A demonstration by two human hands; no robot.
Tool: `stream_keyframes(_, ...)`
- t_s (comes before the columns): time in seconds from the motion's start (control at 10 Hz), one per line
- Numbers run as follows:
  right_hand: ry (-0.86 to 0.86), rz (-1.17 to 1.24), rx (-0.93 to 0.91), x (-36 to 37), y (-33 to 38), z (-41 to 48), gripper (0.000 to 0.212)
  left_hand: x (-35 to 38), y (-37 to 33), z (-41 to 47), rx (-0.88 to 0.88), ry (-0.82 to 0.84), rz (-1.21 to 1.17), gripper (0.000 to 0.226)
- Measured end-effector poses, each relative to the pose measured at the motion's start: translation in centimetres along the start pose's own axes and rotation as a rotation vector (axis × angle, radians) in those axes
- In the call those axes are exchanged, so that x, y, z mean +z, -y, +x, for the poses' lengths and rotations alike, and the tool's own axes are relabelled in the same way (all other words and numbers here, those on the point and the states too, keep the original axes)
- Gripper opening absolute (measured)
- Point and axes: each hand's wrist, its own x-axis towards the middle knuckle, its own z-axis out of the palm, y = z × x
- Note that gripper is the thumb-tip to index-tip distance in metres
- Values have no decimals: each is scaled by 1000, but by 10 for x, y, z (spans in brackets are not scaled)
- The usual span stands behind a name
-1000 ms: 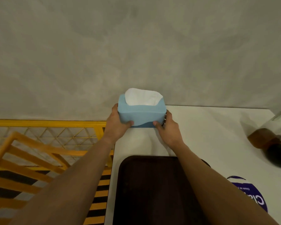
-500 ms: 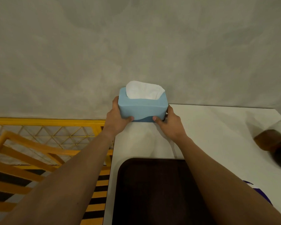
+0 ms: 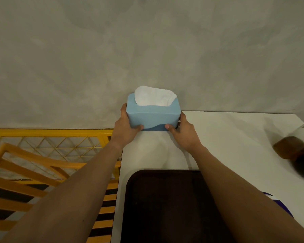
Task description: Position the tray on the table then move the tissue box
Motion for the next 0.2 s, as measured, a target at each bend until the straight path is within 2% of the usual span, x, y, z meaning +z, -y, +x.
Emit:
stream_keyframes(0.1,14,-5,-5,-4,5,-1,71,-1,-1,1,-14,21,-3,103)
stream_keyframes(0.2,49,-51,2,-12,18,-1,76,-10,-6,0,-79,87,-24,117)
